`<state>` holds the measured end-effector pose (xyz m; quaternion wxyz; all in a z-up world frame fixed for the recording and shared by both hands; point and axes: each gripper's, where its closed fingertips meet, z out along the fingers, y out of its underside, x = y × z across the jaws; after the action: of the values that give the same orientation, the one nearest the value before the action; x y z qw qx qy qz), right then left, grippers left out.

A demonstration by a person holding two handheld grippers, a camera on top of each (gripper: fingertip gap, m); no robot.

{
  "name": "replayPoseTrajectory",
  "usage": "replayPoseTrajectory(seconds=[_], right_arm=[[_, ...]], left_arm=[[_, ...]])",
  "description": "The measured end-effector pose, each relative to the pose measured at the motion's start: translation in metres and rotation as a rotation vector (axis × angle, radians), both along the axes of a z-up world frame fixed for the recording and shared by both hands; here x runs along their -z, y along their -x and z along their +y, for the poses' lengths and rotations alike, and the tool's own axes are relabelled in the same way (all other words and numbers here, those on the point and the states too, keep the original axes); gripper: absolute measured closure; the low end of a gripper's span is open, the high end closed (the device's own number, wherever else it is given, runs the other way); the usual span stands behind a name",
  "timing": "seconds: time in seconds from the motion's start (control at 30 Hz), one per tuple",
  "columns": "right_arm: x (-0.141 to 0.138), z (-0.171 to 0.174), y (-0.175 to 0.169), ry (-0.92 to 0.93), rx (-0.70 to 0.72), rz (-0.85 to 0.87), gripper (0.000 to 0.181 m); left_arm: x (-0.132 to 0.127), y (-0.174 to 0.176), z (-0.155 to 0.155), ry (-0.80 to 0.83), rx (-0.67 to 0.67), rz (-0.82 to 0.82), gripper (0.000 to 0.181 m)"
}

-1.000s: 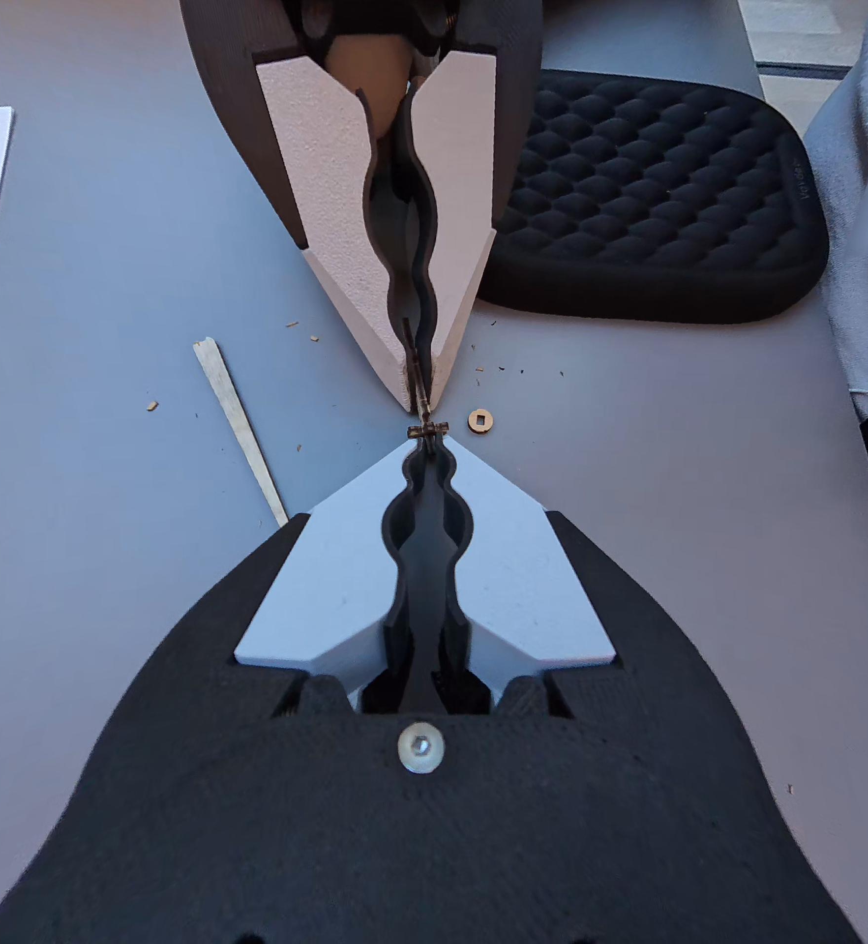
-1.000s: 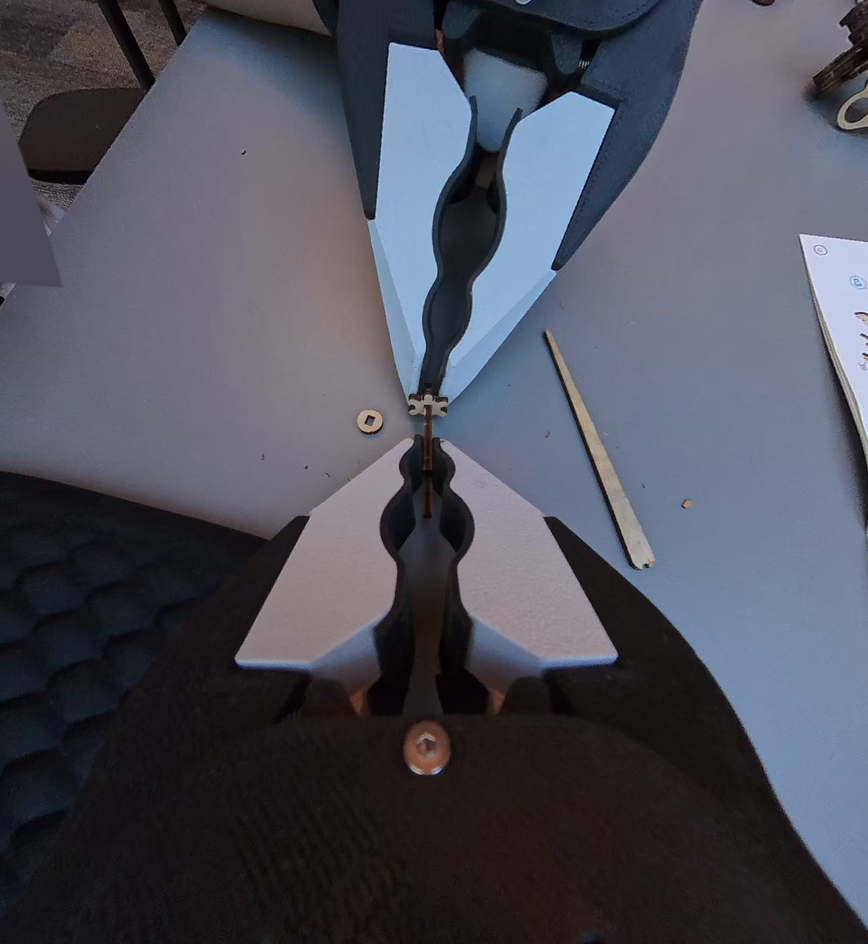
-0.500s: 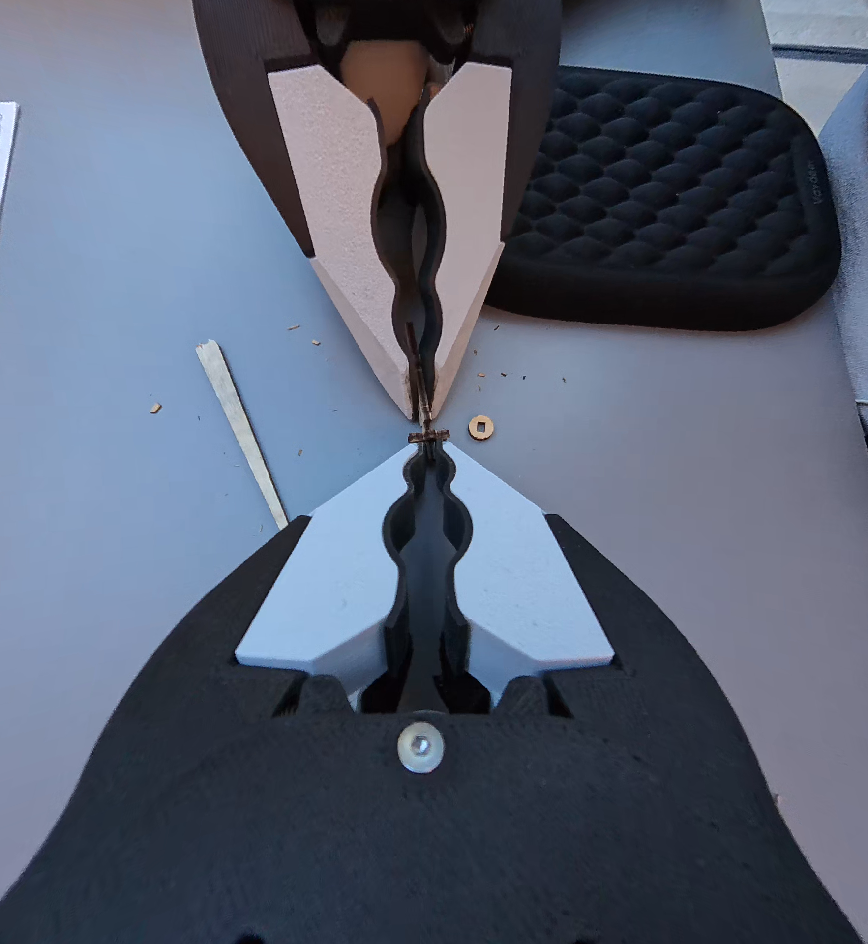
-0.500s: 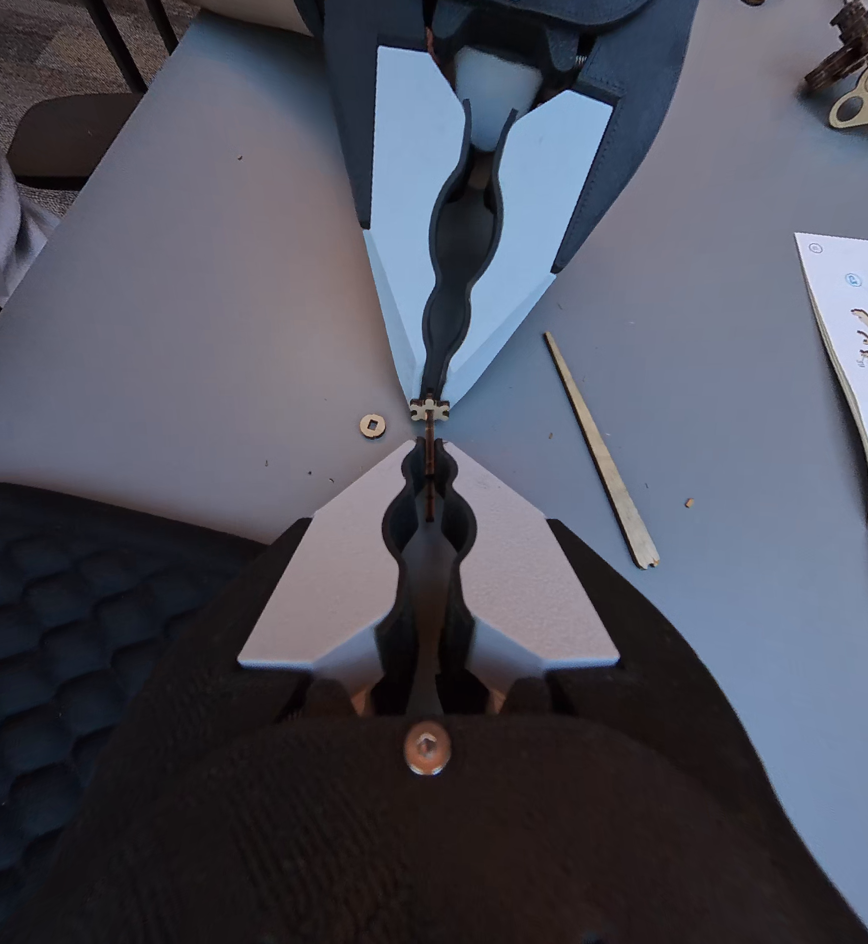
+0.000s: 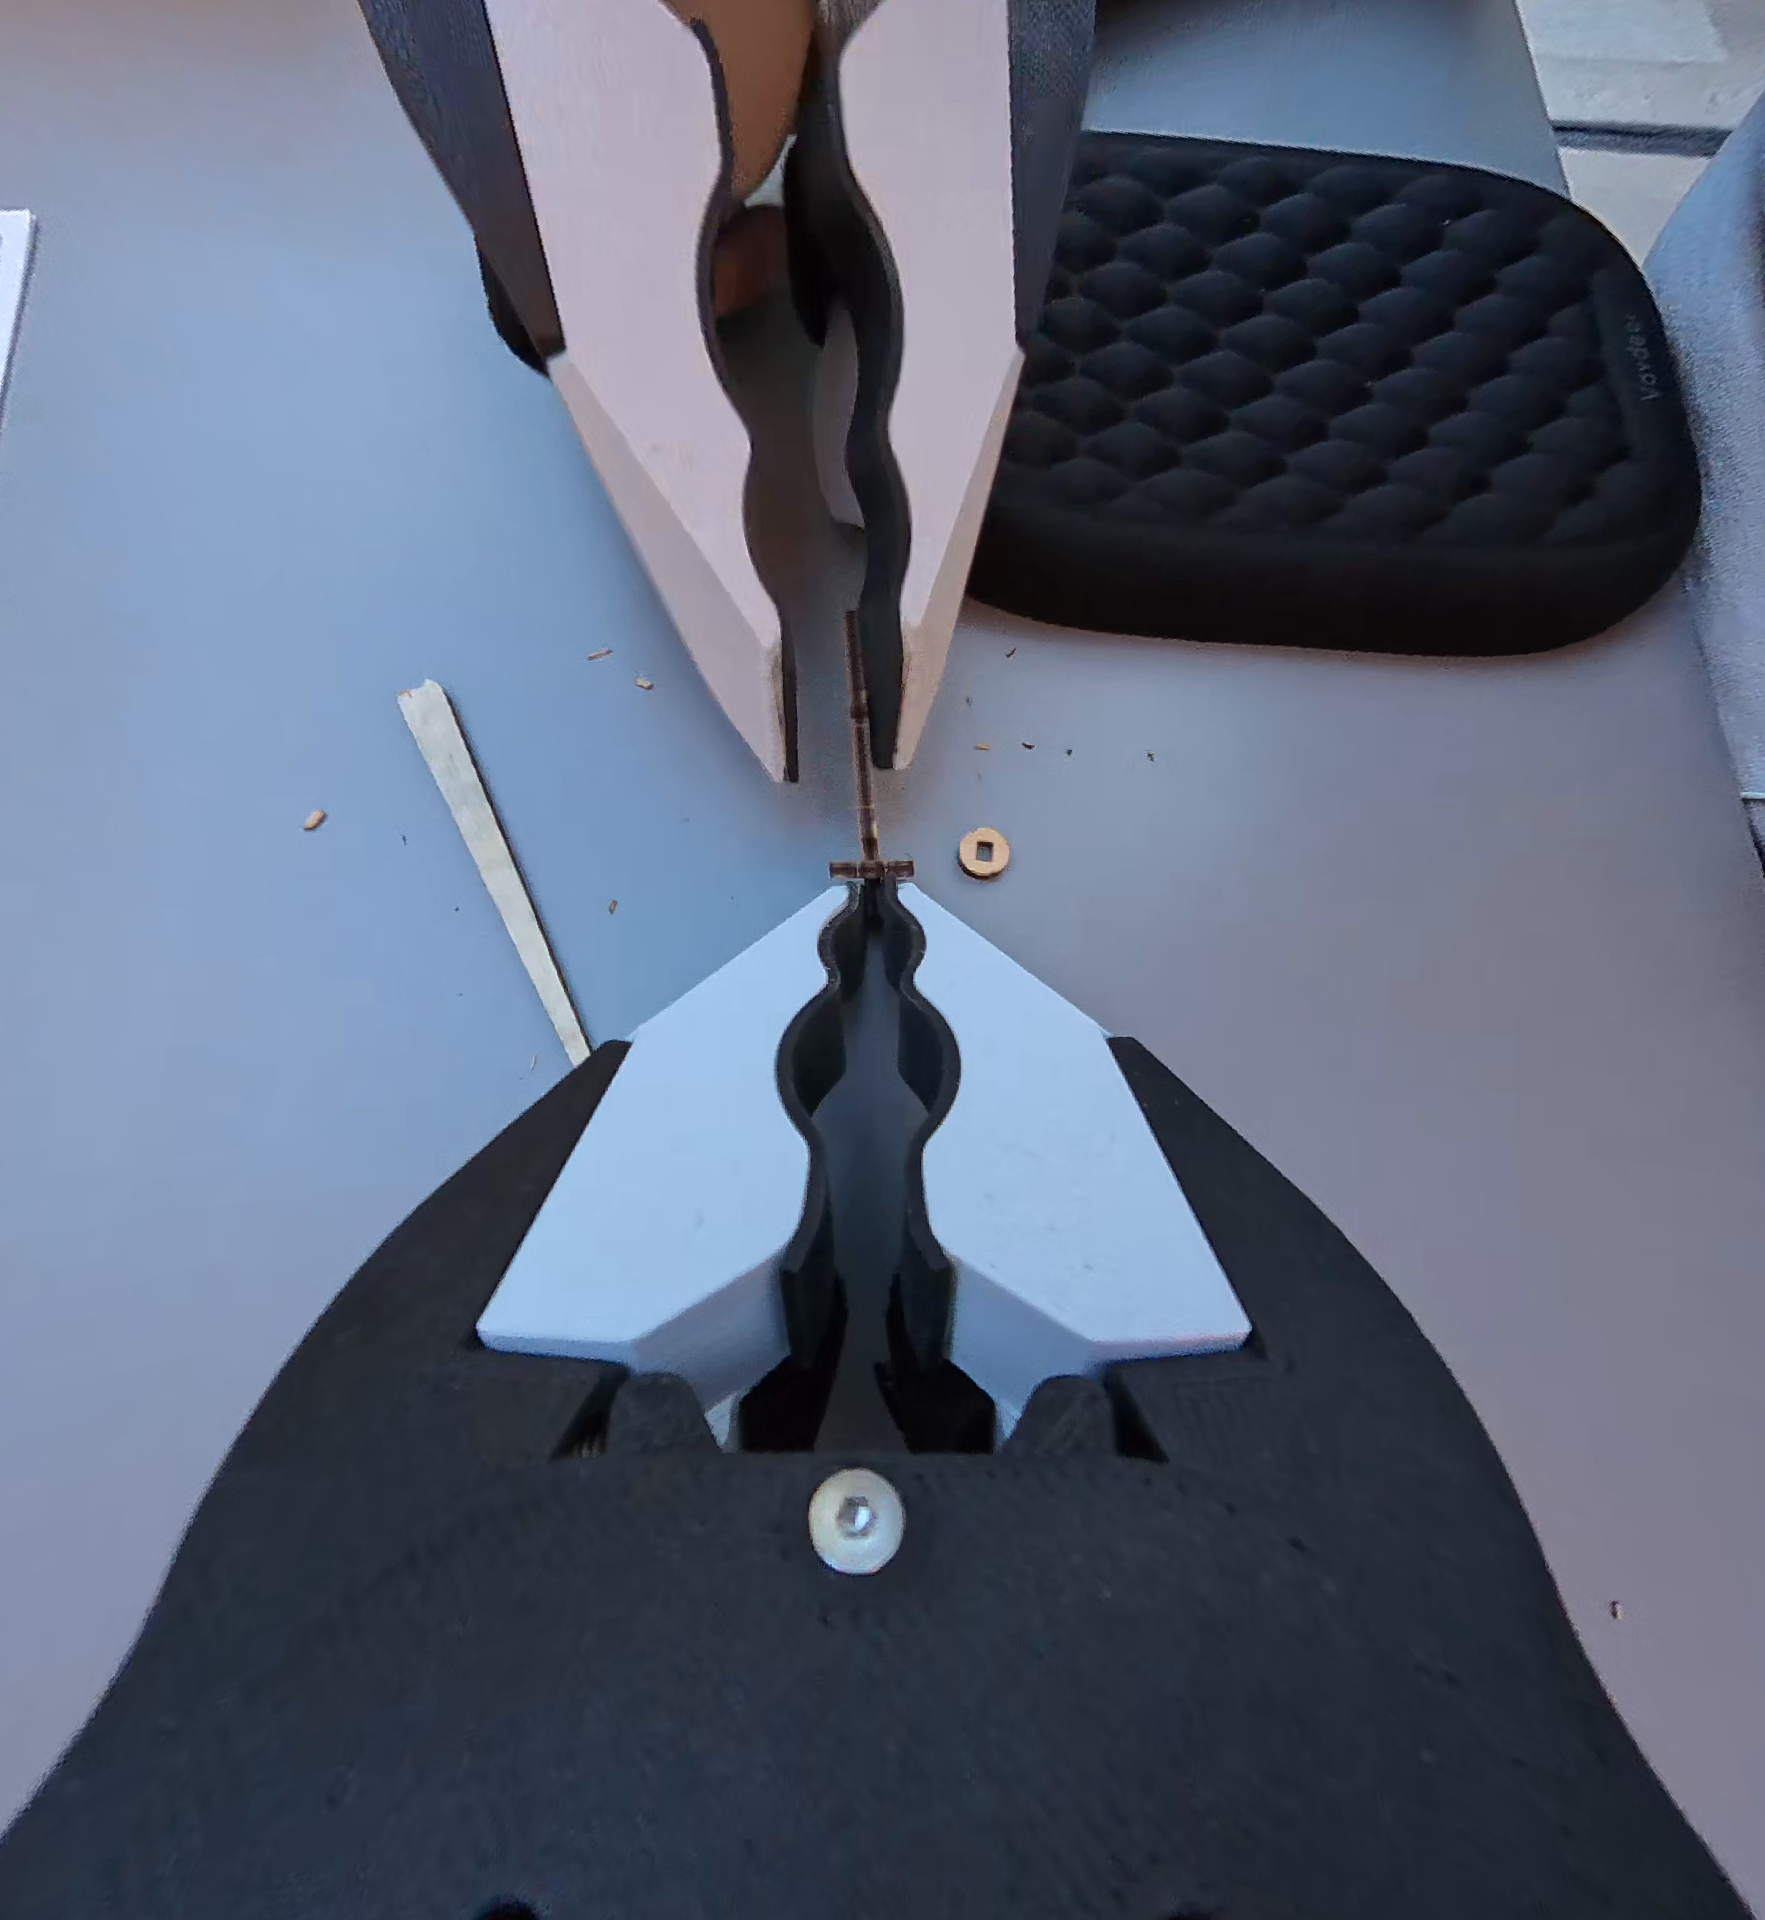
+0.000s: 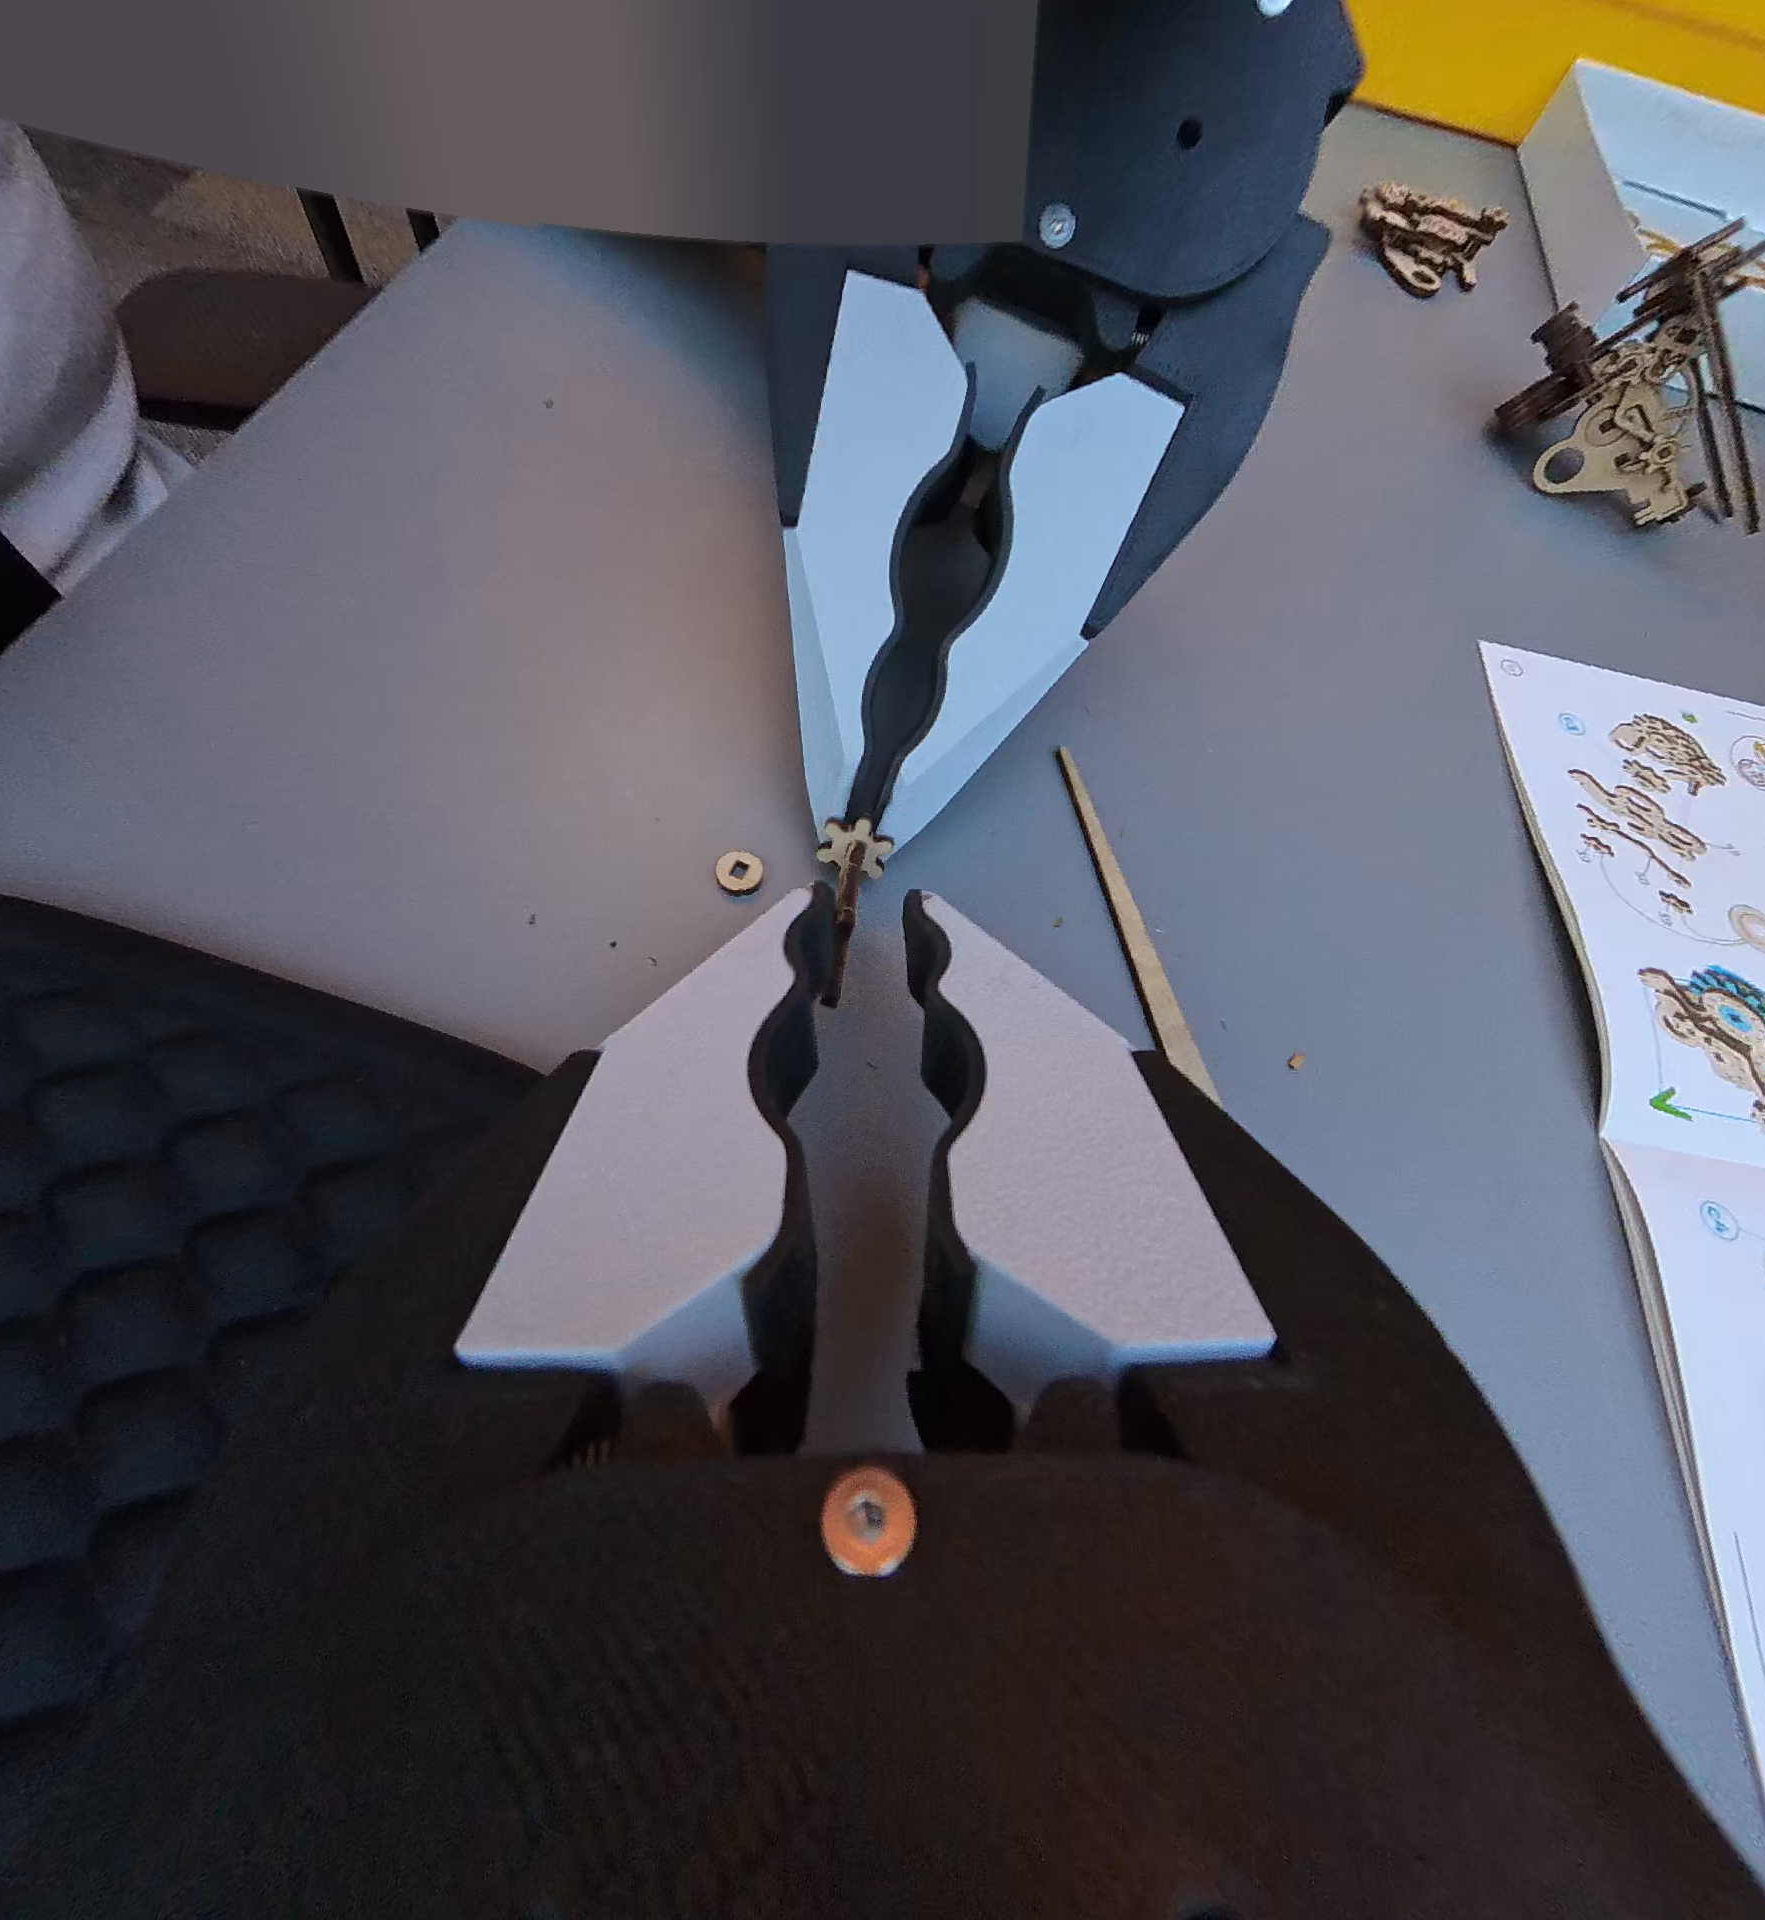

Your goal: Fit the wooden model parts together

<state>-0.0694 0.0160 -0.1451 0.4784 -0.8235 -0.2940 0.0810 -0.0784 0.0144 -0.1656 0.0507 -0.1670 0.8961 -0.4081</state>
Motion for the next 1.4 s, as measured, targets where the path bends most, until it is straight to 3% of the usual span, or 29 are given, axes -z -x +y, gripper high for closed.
replayPoseTrajectory(seconds=[0.13, 0.73, 0.93, 1.1, 1.2, 1.3, 1.4], right_arm=[[0.0, -0.002, 0.0, 0.008, -0.011, 0.013, 0.18], [-0.005, -0.002, -0.001, 0.016, -0.012, 0.092, 0.181], [-0.05, 0.005, -0.015, -0.181, 0.047, 0.294, 0.17], [-0.074, 0.006, -0.023, -0.16, 0.039, 0.412, 0.173], [-0.077, 0.006, -0.021, -0.122, 0.024, 0.394, 0.181], [-0.062, 0.004, -0.016, -0.011, 0.023, 0.295, 0.178], [-0.064, 0.005, -0.013, -0.043, 0.037, 0.233, 0.181]], left_arm=[[0.0, -0.002, 0.002, 0.034, -0.016, 0.027, 0.181], [-0.001, -0.004, 0.0, 0.009, -0.02, -0.037, 0.181], [-0.039, -0.014, 0.0, 0.235, -0.093, -0.057, 0.181], [-0.066, -0.022, 0.0, 0.426, -0.152, -0.023, 0.181], [-0.069, -0.023, 0.0, 0.423, -0.166, -0.021, 0.181], [-0.071, -0.023, -0.003, 0.404, -0.166, -0.044, 0.181], [-0.074, -0.024, -0.004, 0.385, -0.173, -0.072, 0.181]])
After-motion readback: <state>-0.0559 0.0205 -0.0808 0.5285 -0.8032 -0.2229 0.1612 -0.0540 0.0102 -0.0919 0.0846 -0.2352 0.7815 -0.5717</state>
